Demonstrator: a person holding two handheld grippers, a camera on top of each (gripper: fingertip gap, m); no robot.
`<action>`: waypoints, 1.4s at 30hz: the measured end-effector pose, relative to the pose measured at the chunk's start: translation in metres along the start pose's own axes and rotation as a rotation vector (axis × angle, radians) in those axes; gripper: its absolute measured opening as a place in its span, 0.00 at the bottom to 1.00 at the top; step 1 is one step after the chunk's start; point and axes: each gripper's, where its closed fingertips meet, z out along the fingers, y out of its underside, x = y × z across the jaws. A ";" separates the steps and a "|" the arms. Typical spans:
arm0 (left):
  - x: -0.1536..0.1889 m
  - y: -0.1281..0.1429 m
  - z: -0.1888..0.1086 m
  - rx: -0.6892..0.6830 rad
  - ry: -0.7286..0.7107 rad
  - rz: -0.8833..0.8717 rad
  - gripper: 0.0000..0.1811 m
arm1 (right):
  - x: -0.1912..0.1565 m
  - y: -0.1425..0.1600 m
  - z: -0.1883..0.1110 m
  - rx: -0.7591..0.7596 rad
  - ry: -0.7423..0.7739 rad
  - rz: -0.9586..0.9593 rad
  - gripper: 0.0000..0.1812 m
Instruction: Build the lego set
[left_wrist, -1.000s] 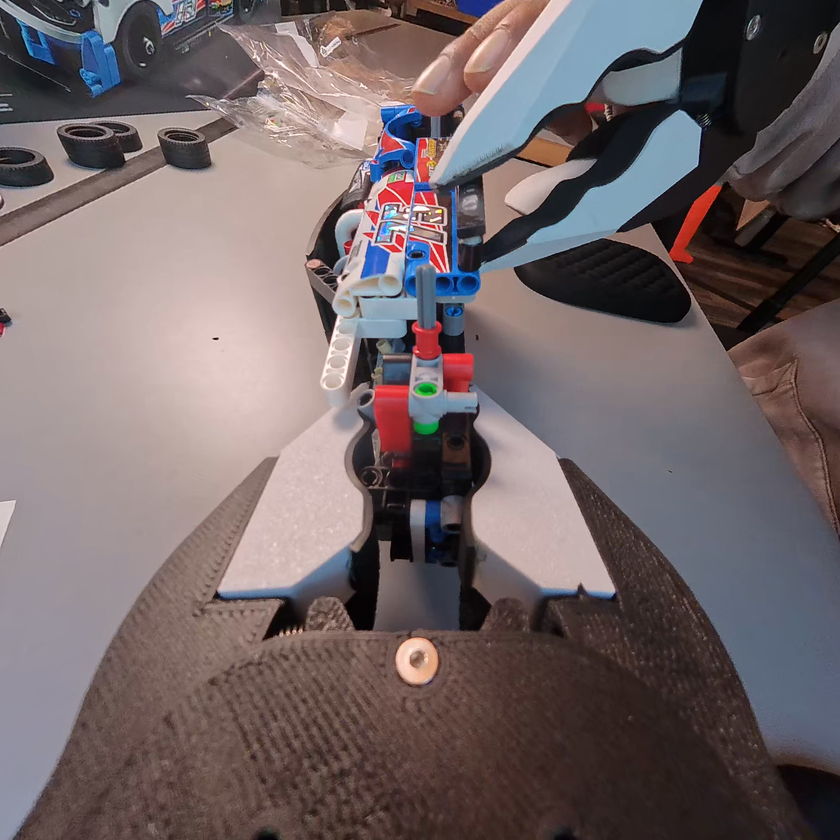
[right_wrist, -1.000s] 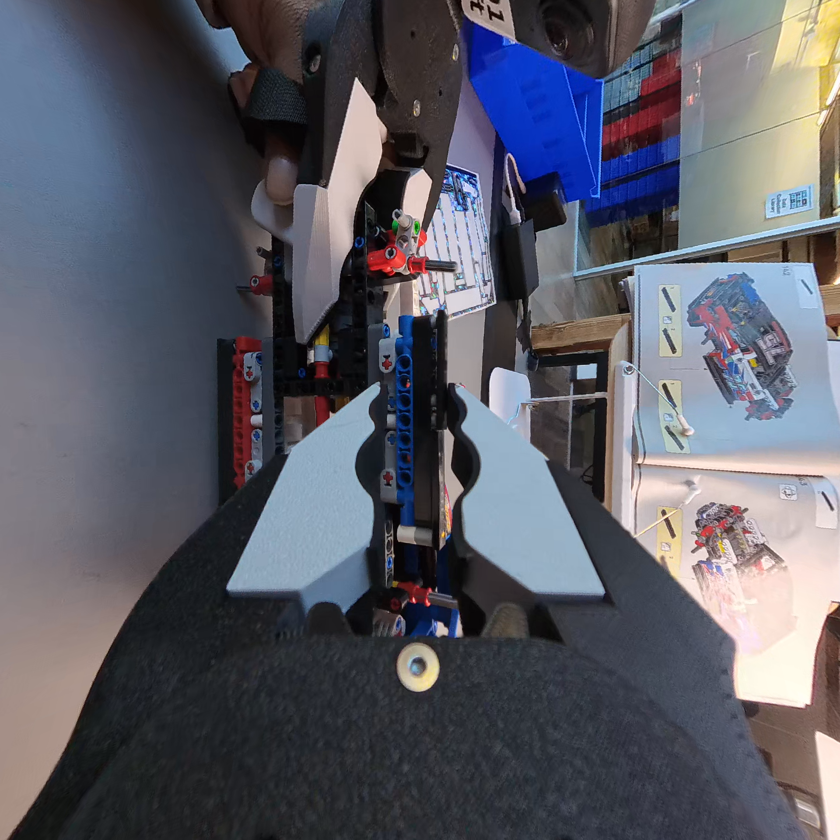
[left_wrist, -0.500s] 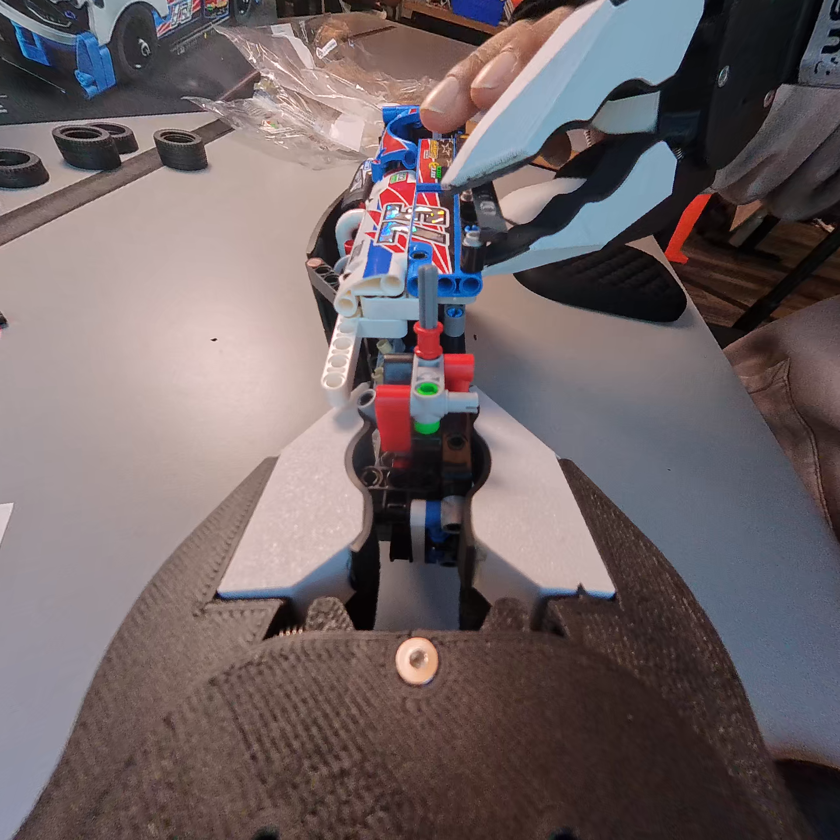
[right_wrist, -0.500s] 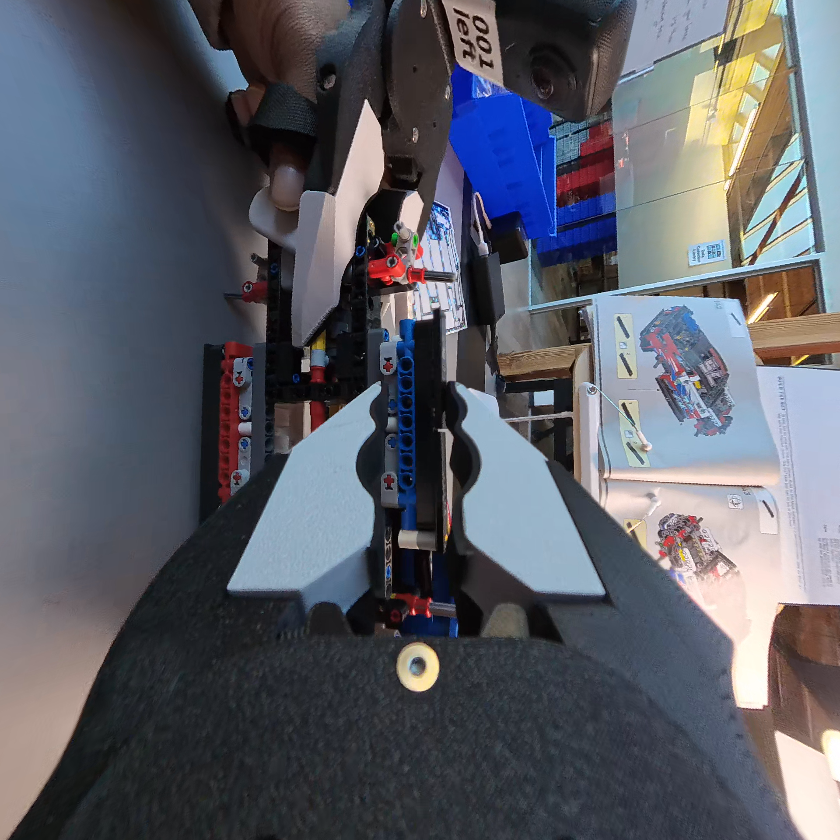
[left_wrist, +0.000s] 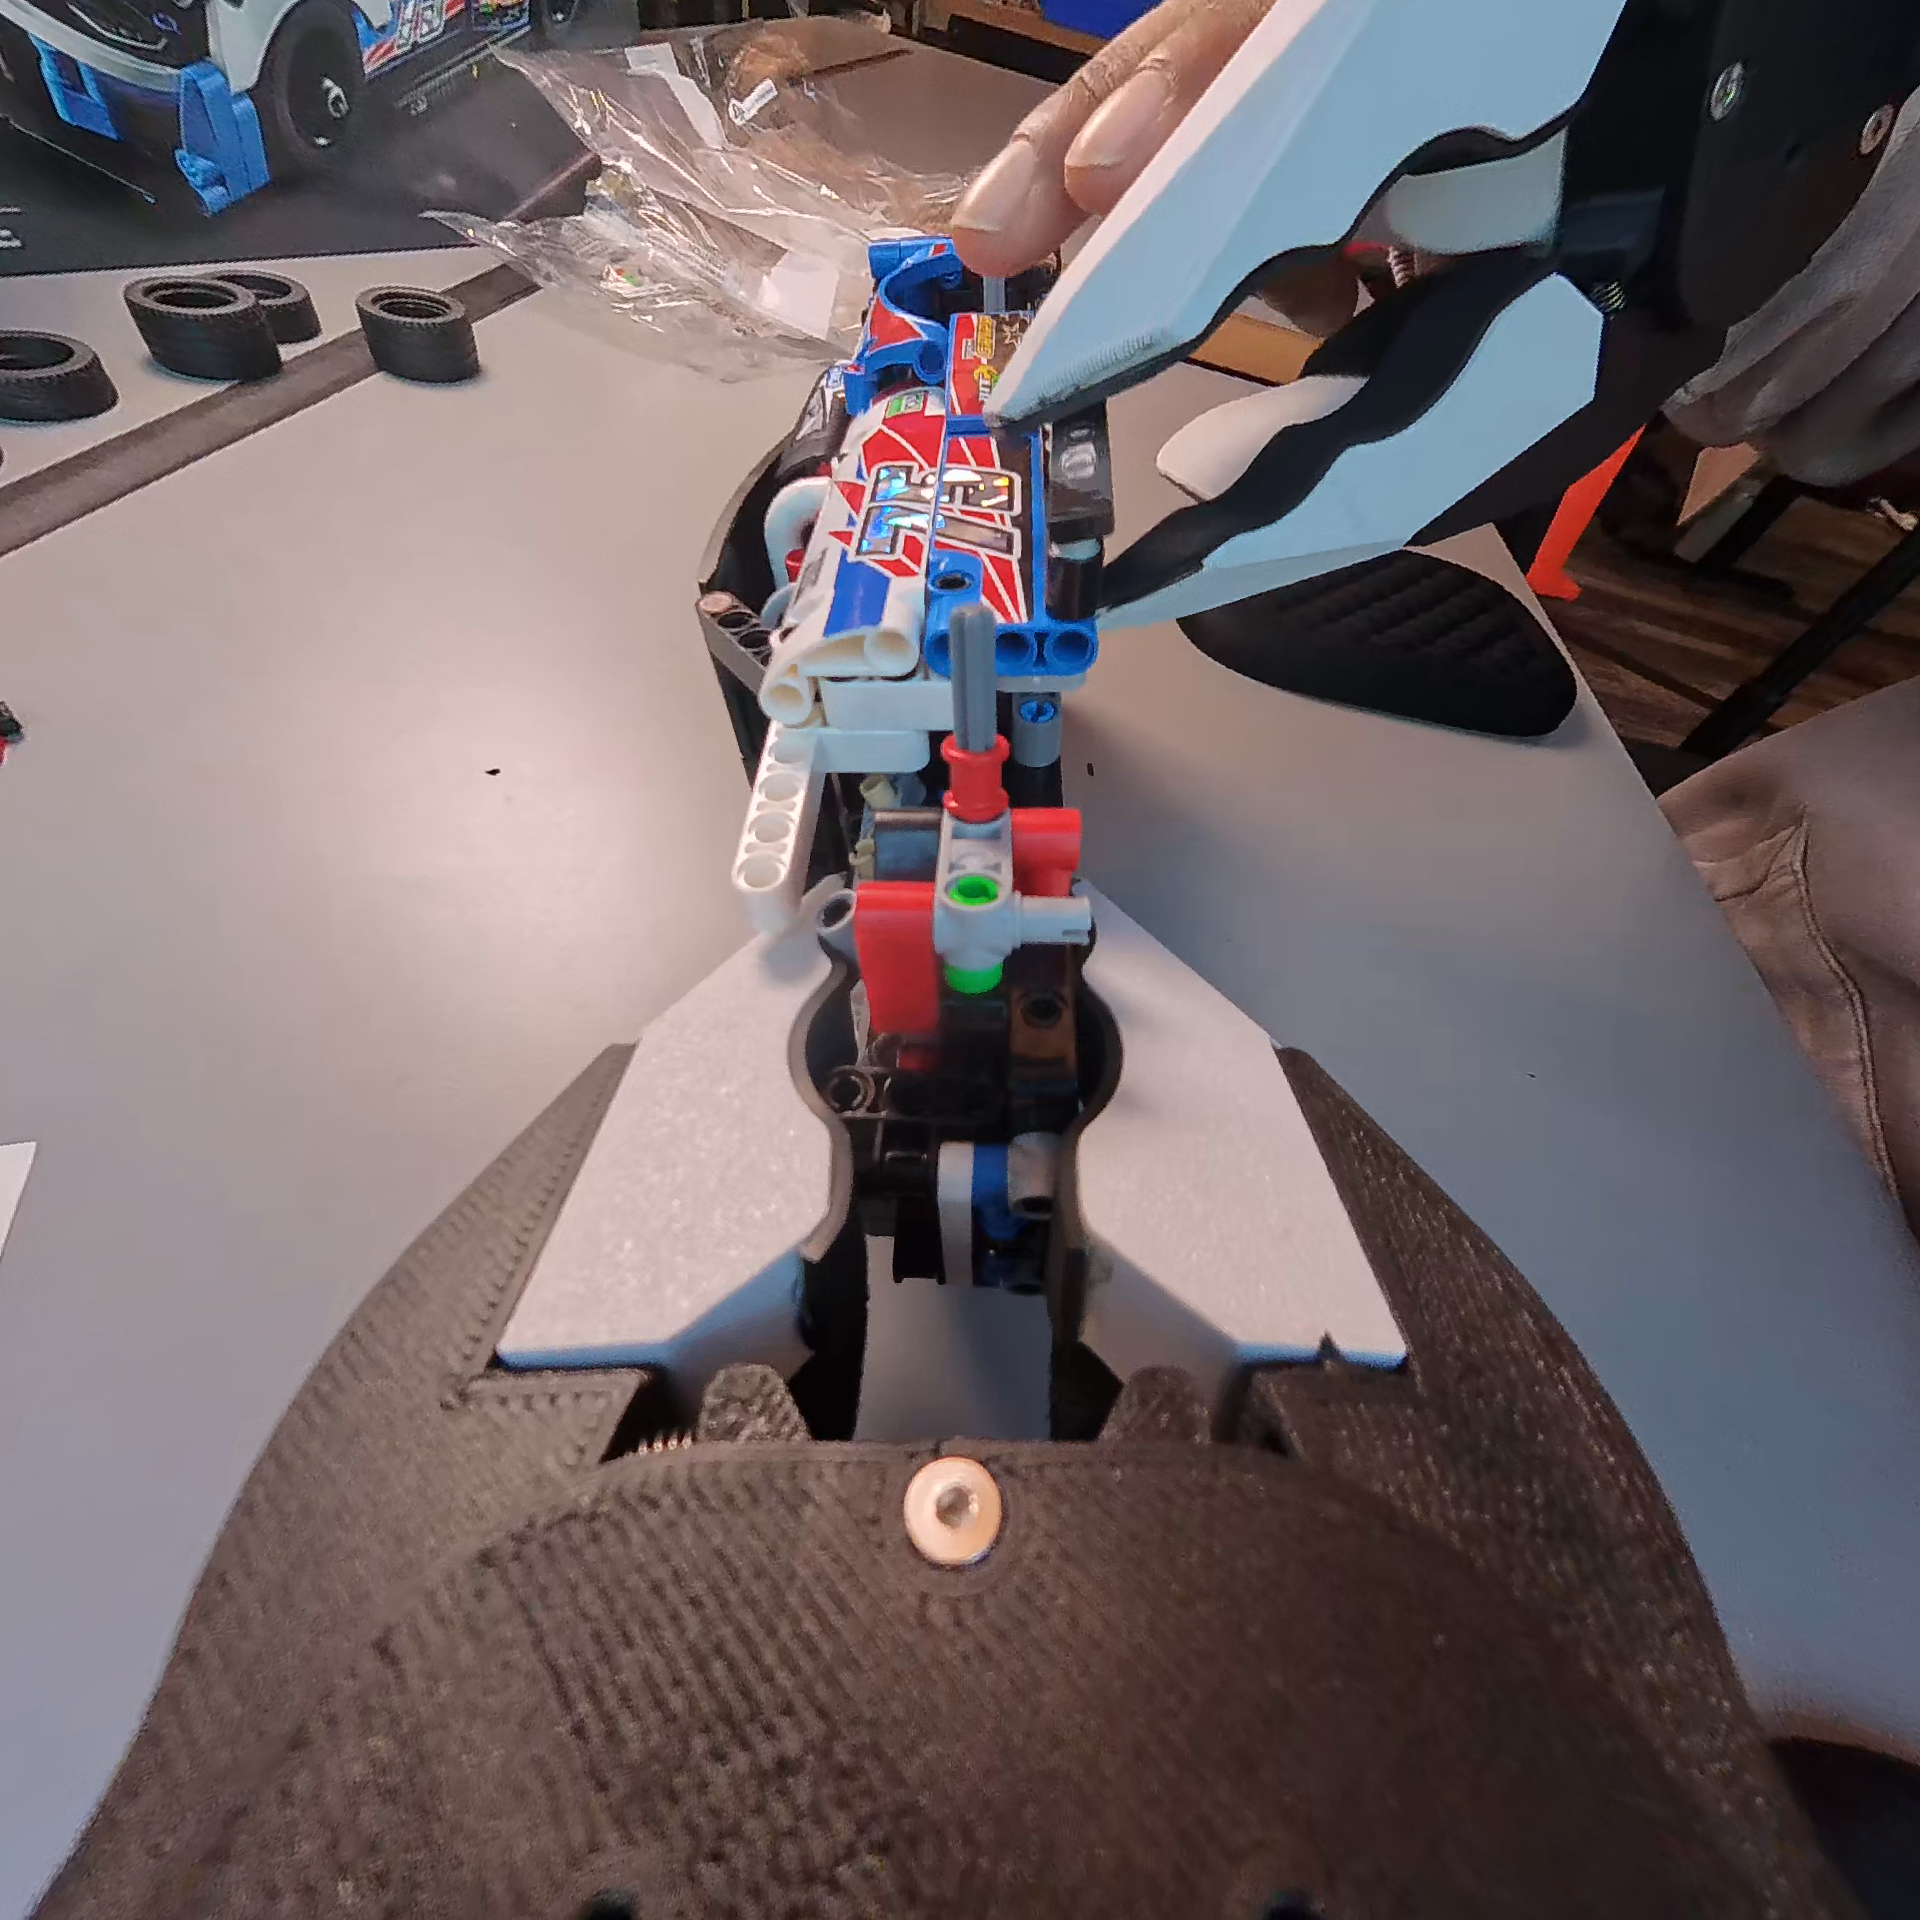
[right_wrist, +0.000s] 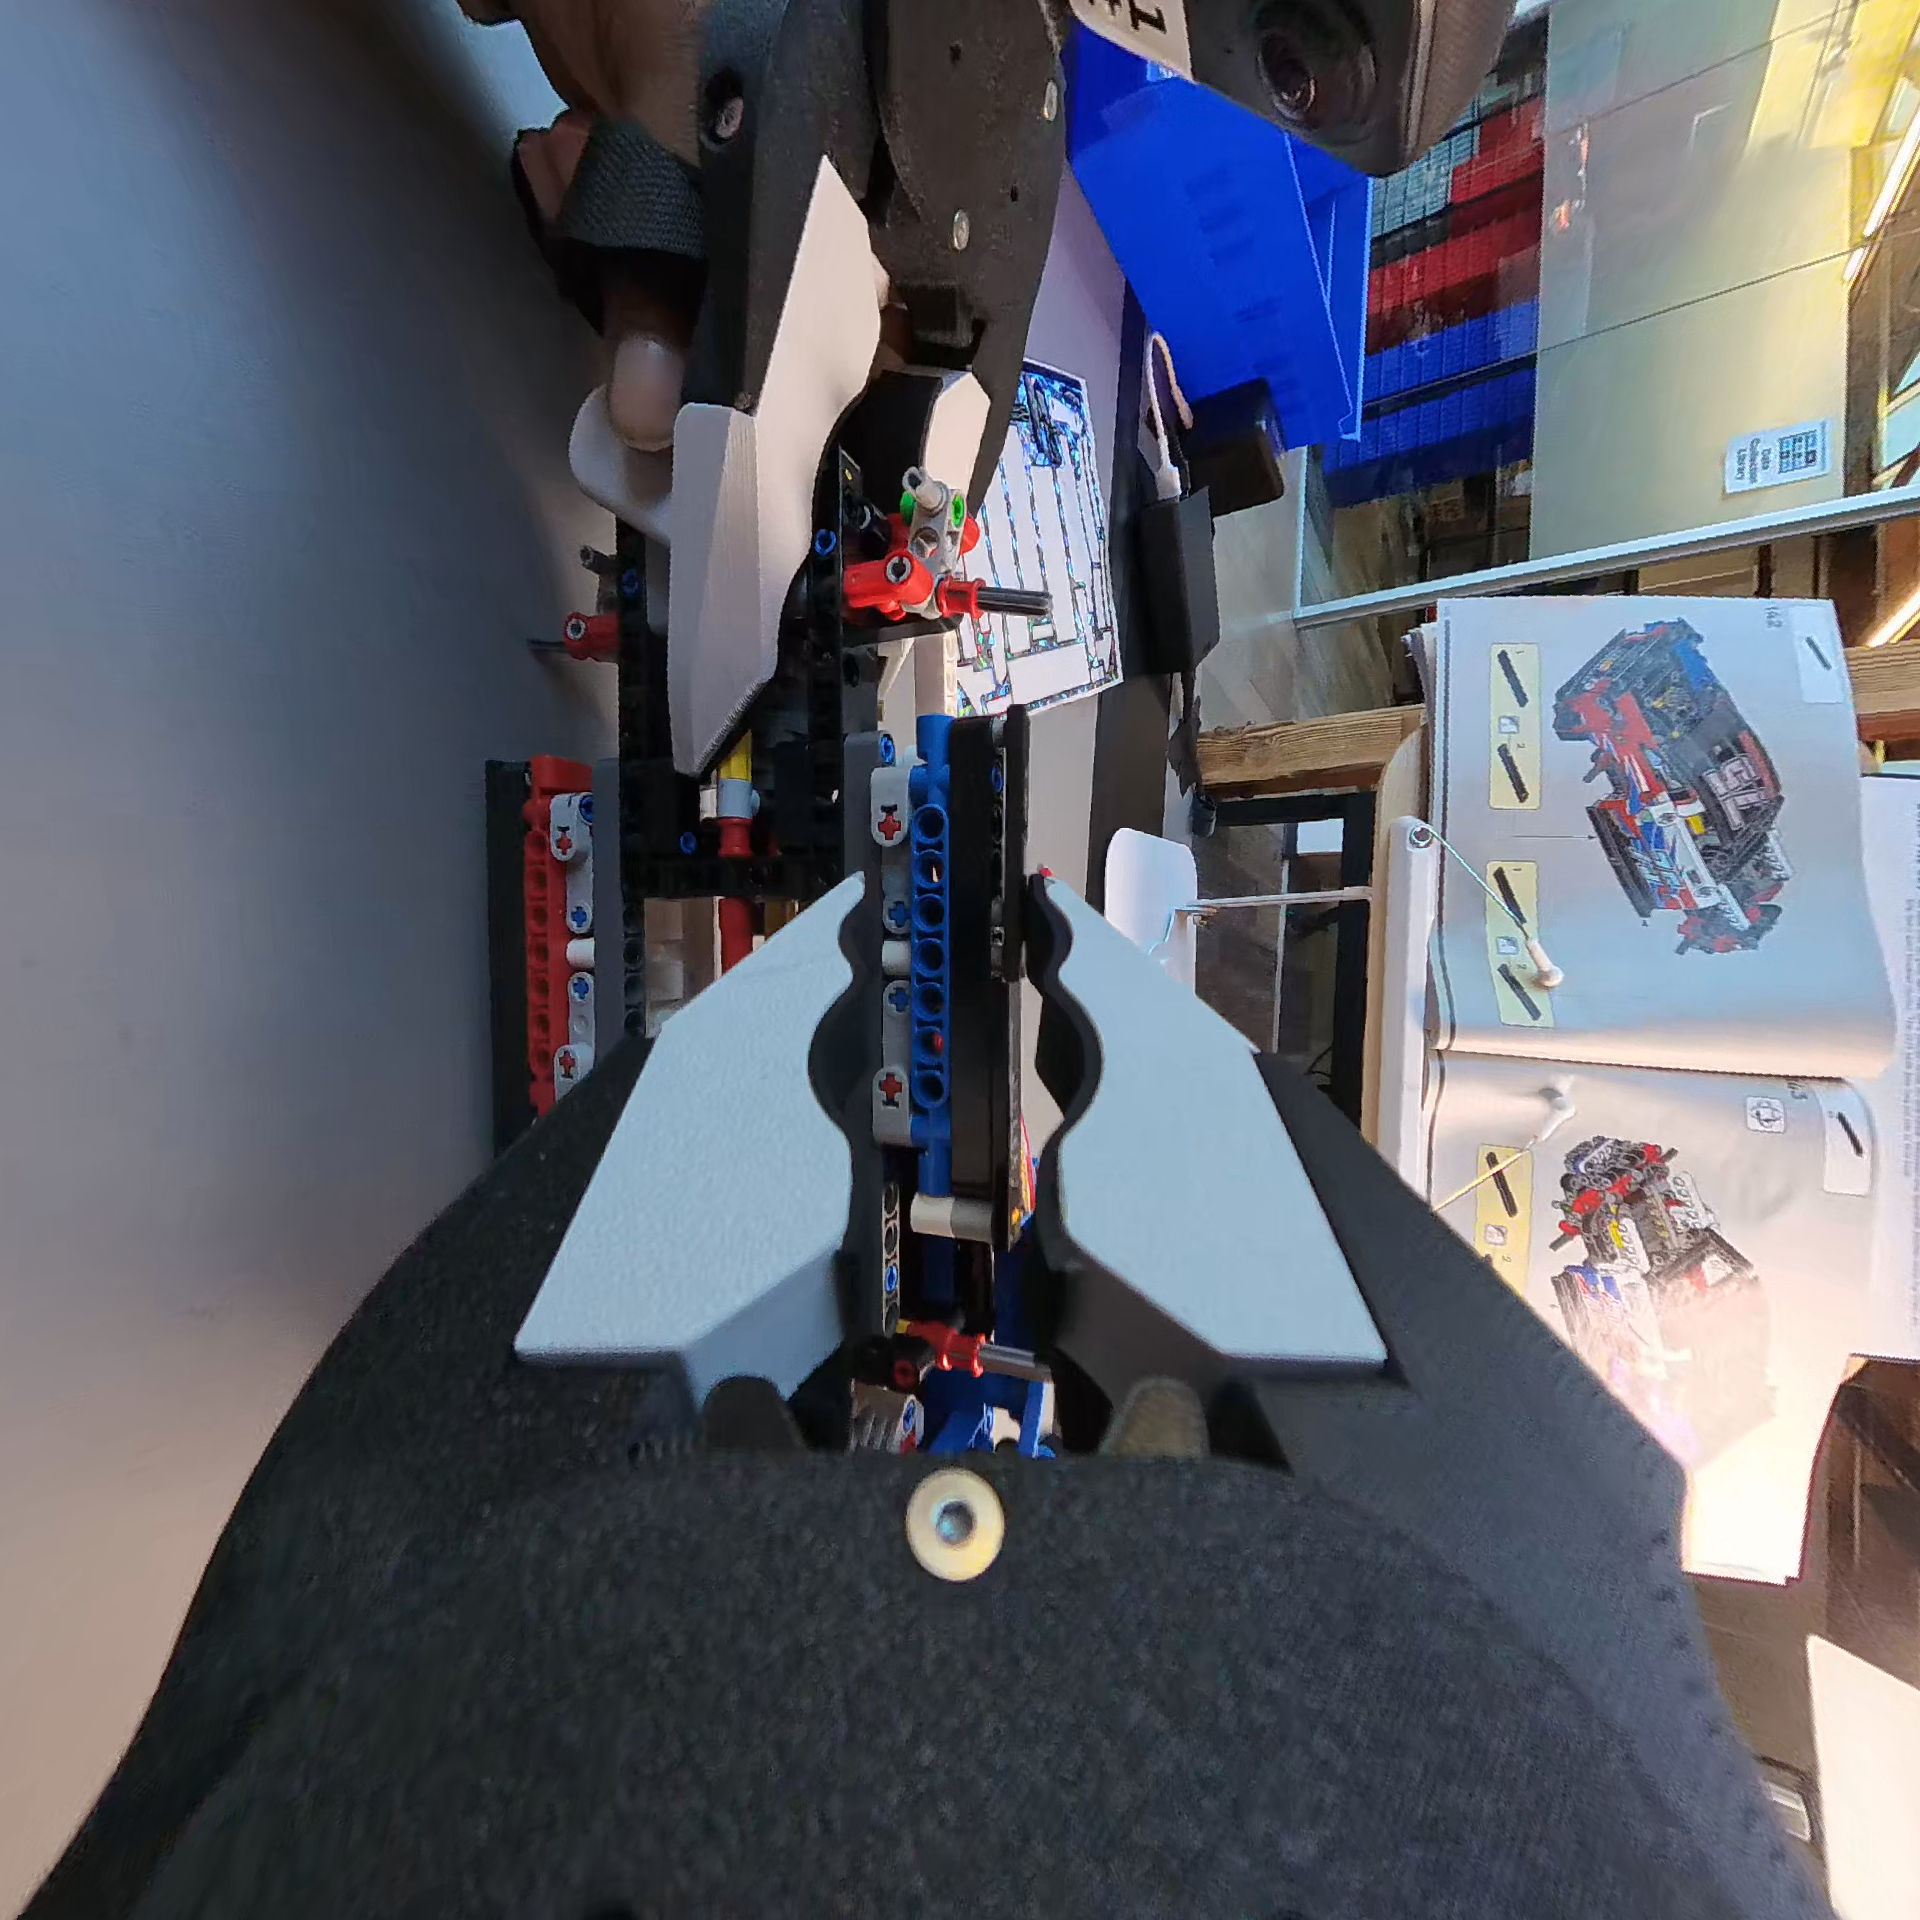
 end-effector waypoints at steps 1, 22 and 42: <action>0.000 0.000 0.000 0.001 0.000 -0.003 0.19 | 0.000 0.000 0.000 -0.005 -0.006 -0.003 0.14; 0.006 0.001 0.000 -0.014 0.036 0.026 0.19 | -0.012 0.008 -0.001 0.096 -0.011 -0.286 0.21; 0.015 0.000 -0.001 -0.021 -0.024 0.203 0.19 | 0.018 -0.022 -0.026 0.093 -0.698 0.528 0.00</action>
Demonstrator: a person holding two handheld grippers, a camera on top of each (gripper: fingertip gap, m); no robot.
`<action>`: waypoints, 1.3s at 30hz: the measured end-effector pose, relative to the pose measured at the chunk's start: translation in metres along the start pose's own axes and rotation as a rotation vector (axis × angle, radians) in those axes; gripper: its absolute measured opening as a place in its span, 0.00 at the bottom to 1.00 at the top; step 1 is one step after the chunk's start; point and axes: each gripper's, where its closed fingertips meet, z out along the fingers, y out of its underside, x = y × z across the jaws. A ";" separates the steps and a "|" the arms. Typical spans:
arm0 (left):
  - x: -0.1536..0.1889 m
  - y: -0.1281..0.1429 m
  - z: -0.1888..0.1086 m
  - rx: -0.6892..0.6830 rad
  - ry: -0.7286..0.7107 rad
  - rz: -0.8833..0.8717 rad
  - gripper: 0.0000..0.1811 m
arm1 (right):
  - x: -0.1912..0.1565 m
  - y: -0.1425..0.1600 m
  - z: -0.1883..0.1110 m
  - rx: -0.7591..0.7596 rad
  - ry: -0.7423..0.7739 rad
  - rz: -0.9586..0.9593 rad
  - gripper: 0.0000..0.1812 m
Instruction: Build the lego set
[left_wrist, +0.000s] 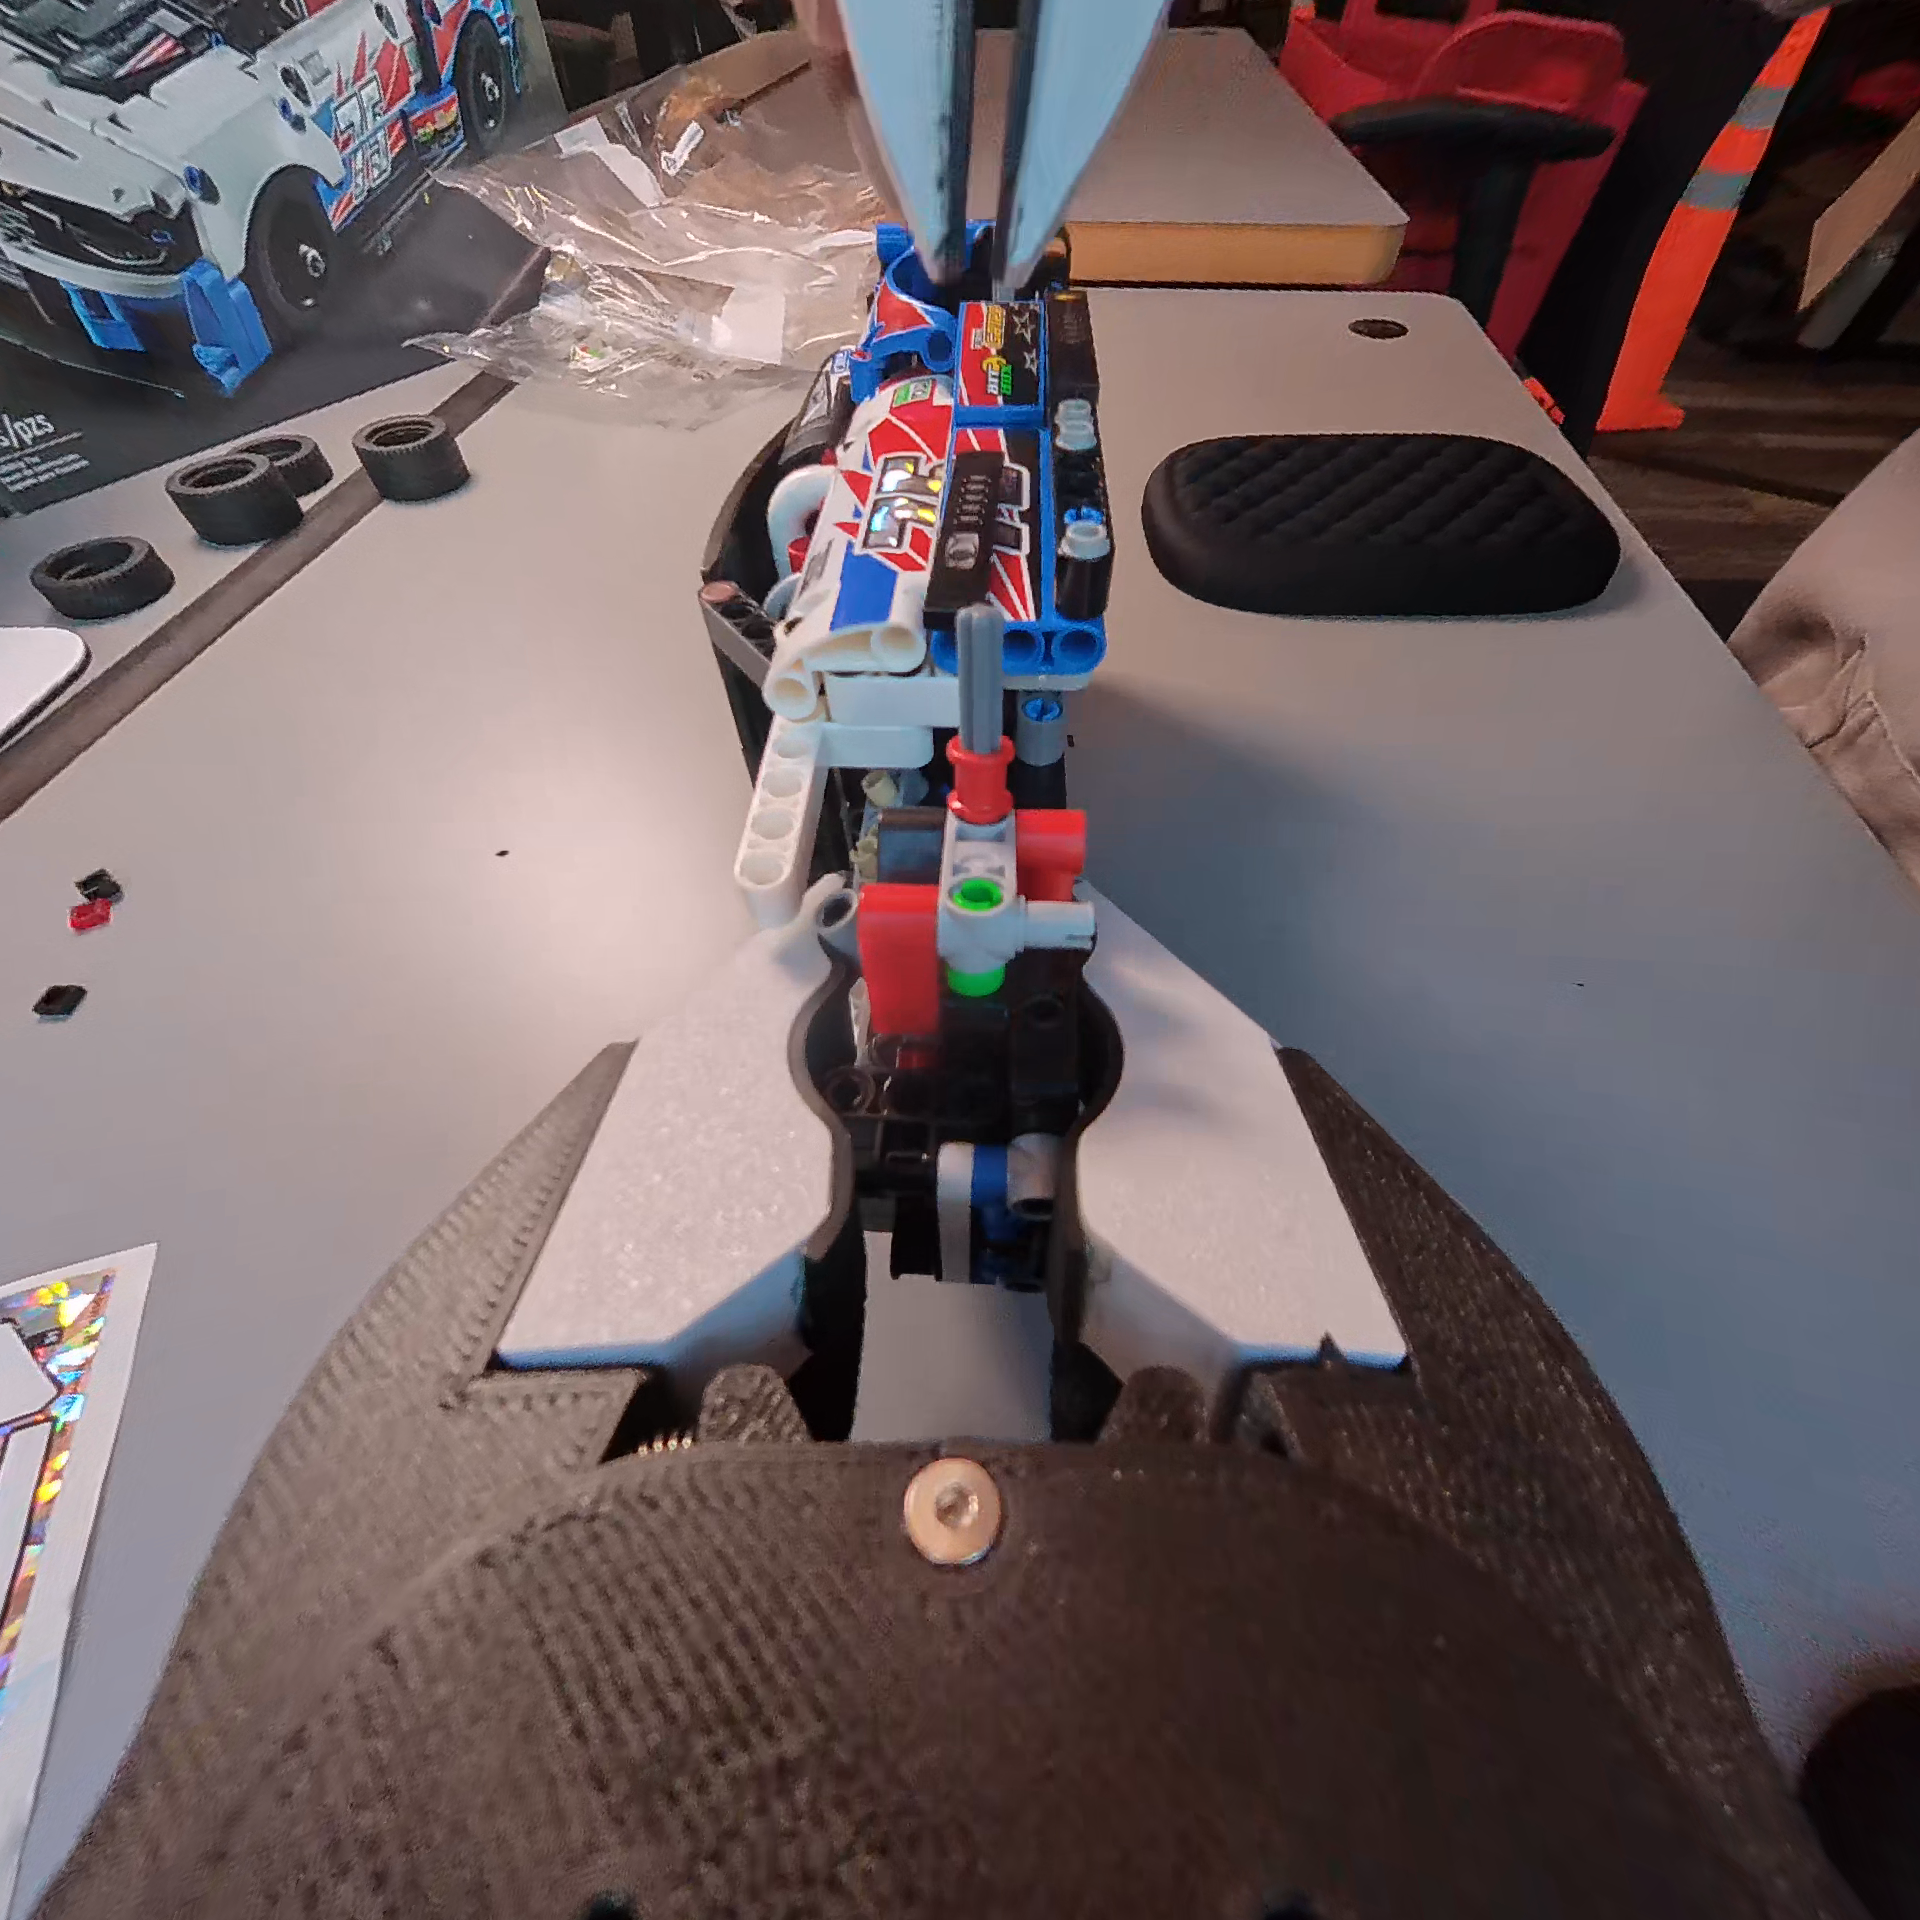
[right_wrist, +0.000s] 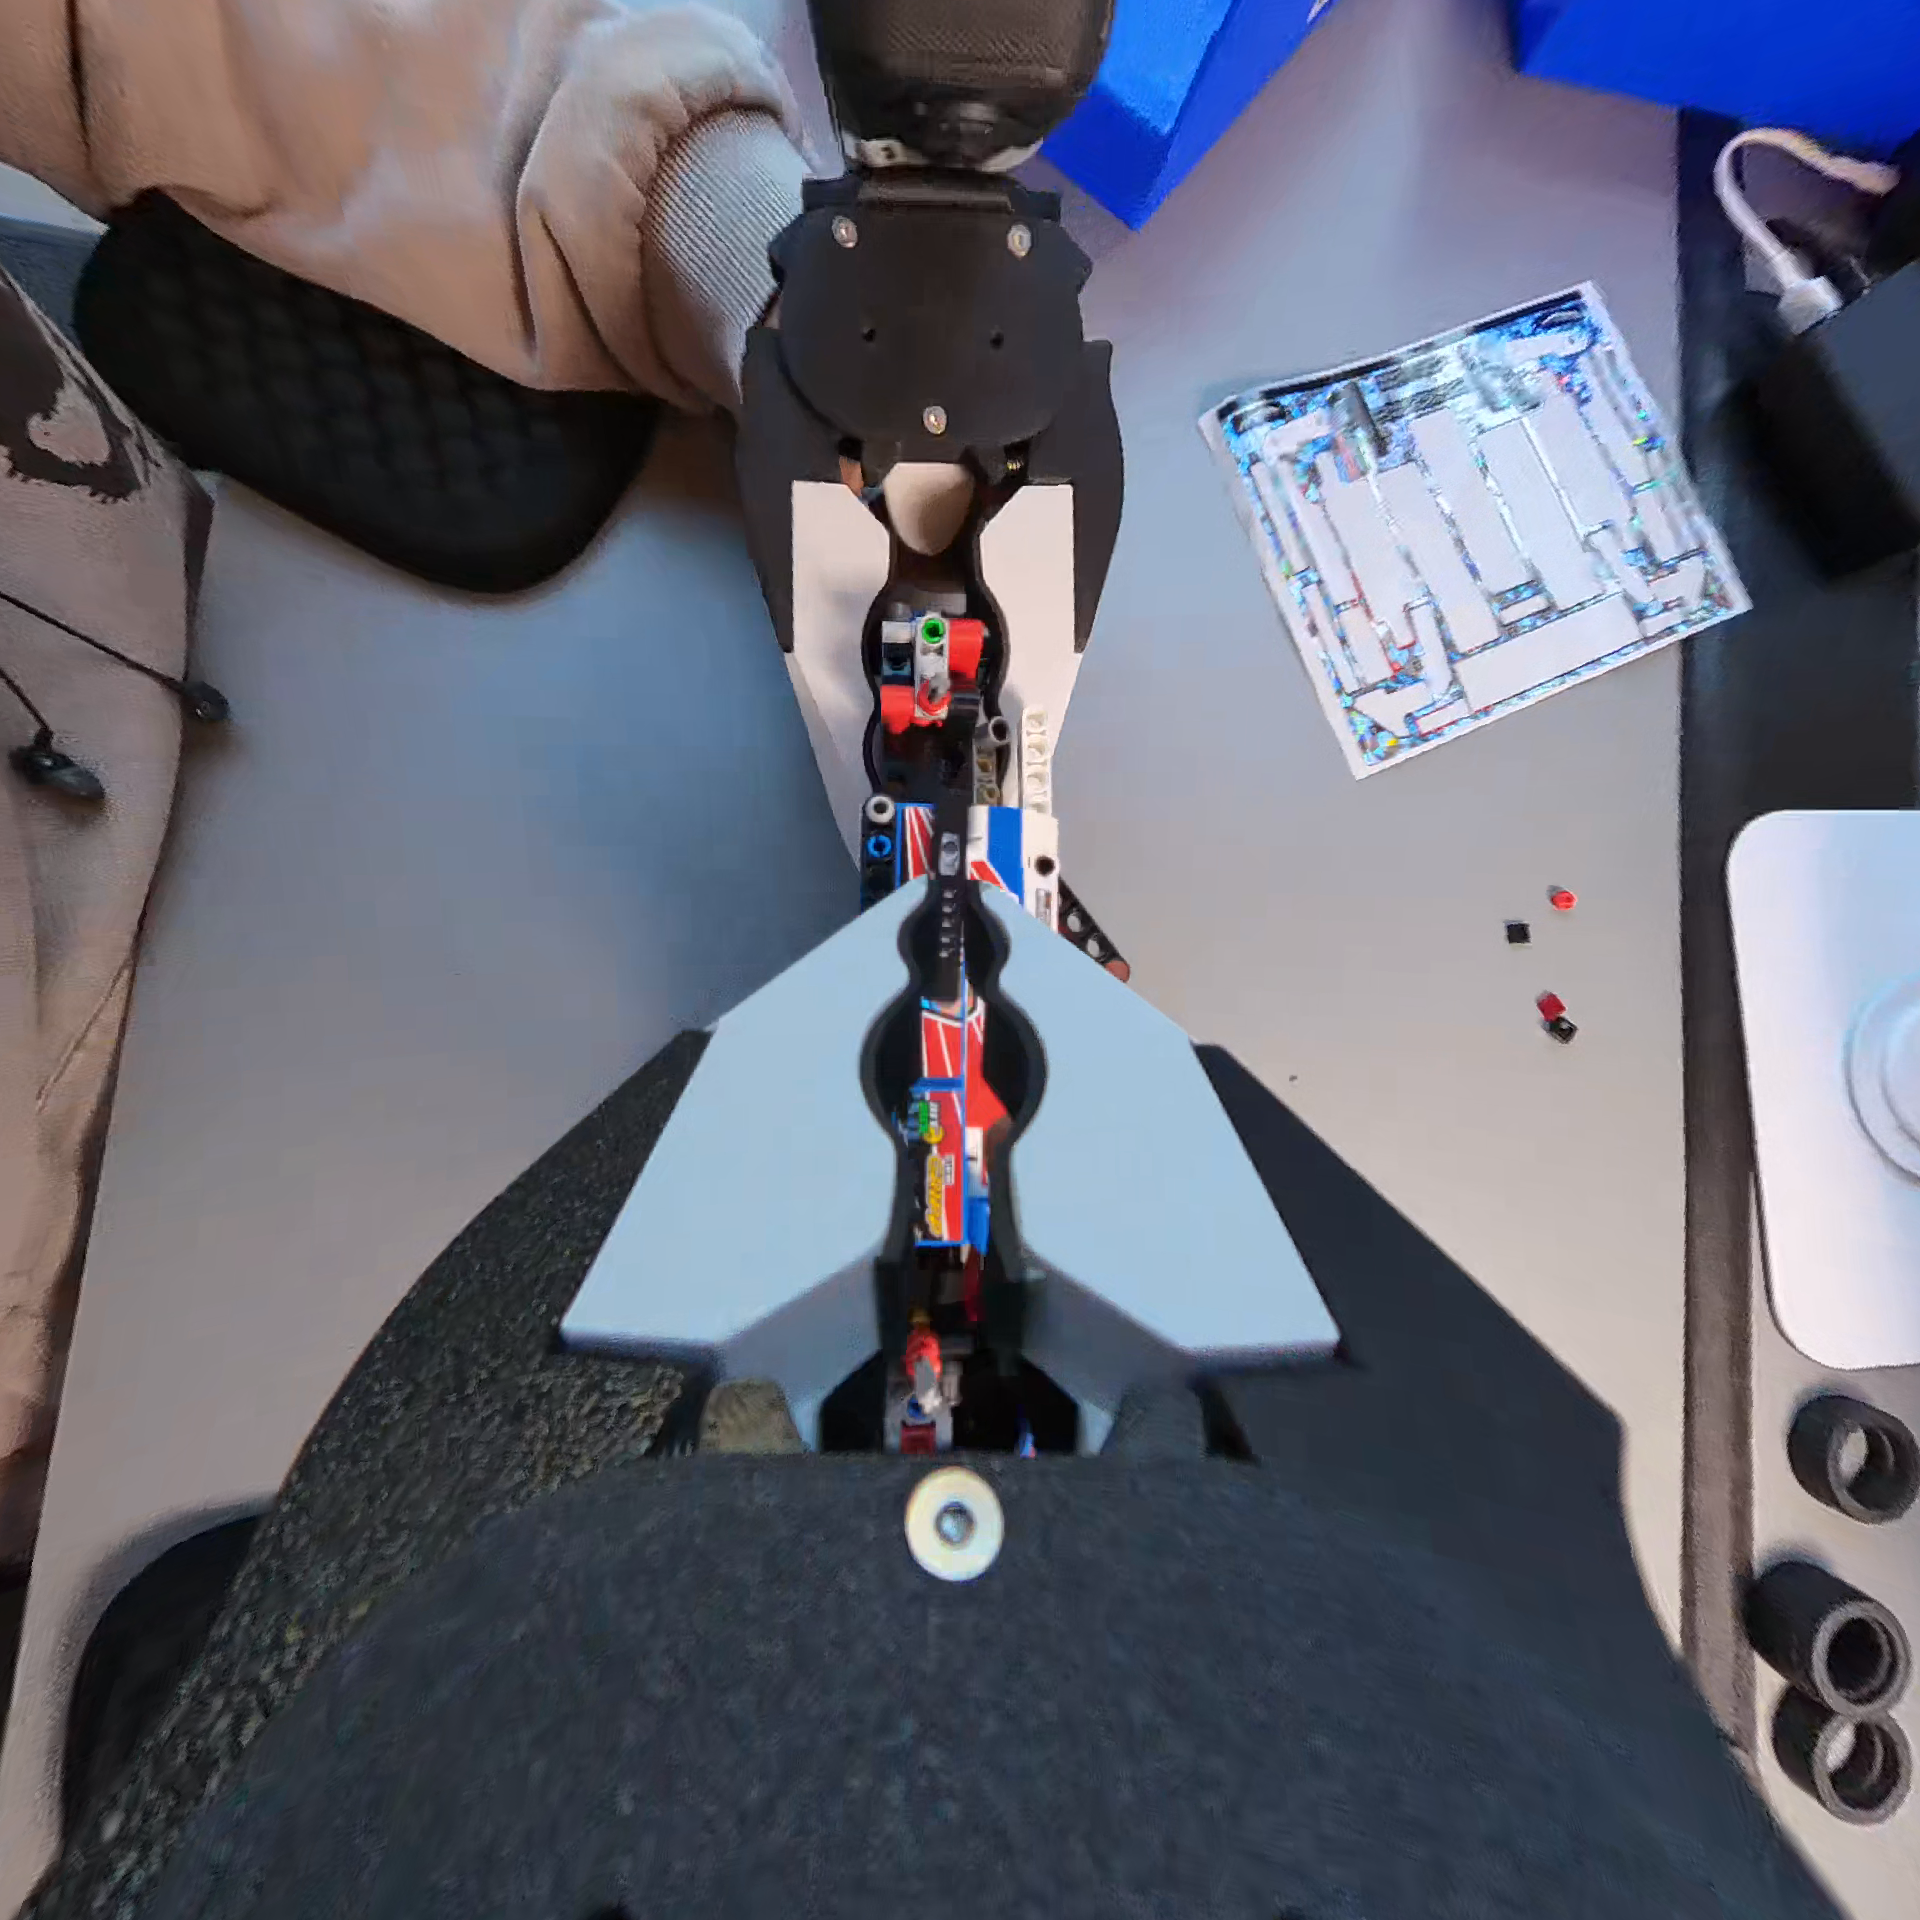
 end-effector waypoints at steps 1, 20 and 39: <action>0.001 0.000 0.000 -0.002 -0.002 0.007 0.19 | 0.000 0.001 0.004 -0.043 -0.029 0.004 0.00; -0.002 0.003 -0.001 0.000 0.008 -0.026 0.19 | -0.004 0.001 0.023 -0.175 -0.157 -0.026 0.03; -0.003 0.003 -0.001 -0.001 0.022 -0.064 0.19 | -0.011 0.009 0.021 -0.285 -0.161 0.052 0.02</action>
